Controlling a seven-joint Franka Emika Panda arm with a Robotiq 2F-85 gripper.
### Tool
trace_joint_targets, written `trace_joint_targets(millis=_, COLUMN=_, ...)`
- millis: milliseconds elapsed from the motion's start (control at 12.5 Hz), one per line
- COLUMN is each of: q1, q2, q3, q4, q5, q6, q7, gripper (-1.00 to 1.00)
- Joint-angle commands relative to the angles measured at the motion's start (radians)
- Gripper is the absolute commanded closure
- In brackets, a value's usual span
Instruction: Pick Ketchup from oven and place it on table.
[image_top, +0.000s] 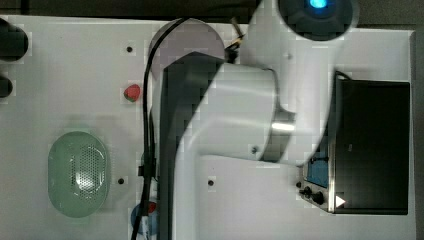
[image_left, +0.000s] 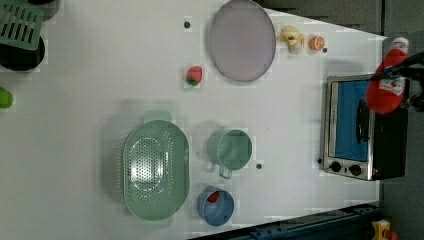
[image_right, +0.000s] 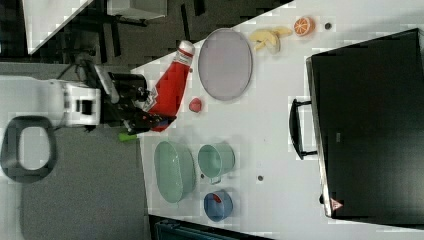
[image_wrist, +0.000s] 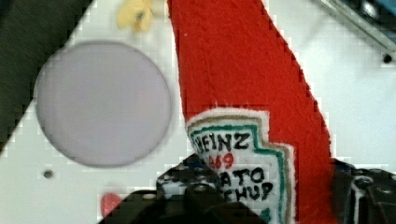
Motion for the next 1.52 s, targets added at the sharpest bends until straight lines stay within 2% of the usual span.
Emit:
trace_joint_targets(millis=80, q1=-0.005, q2=-0.030, q3=0.024, q4=-0.083, q5=-0.038, q6=0.081, q7=0.027, gripper=-0.24)
trace_joint_targets(millis=240, q1=-0.005, q2=-0.029, q3=0.026, q4=-0.181, q5=-0.064, q6=0.204, q7=0.027, gripper=-0.24)
trace_joint_targets(millis=400, q1=-0.004, q2=-0.021, q3=0.027, q4=-0.355, q5=-0.064, q6=0.339, q7=0.027, gripper=-0.24)
trace_joint_targets(millis=560, q1=-0.004, q2=0.004, q3=0.027, q4=-0.472, q5=-0.064, q6=0.457, q7=0.027, gripper=-0.24)
trace_joint_targets(millis=800, q1=0.001, q2=0.071, q3=0.028, q4=-0.540, q5=-0.064, q6=0.620, q7=0.027, gripper=-0.24)
trace_joint_targets(millis=1040, q1=0.007, q2=0.174, q3=0.041, q4=-0.540, q5=-0.062, q6=0.725, q7=0.027, gripper=-0.25)
trace_joint_targets(millis=1120, q1=0.008, q2=0.177, q3=0.048, q4=-0.537, q5=-0.060, q6=0.749, q7=0.027, gripper=-0.76)
trace_joint_targets(millis=1200, q1=0.008, q2=0.163, q3=0.049, q4=-0.533, q5=-0.060, q6=0.750, q7=0.027, gripper=-1.00)
trace_joint_targets(millis=1520, q1=0.007, q2=0.041, q3=0.048, q4=-0.490, q5=-0.060, q6=0.635, q7=0.037, gripper=-1.00)
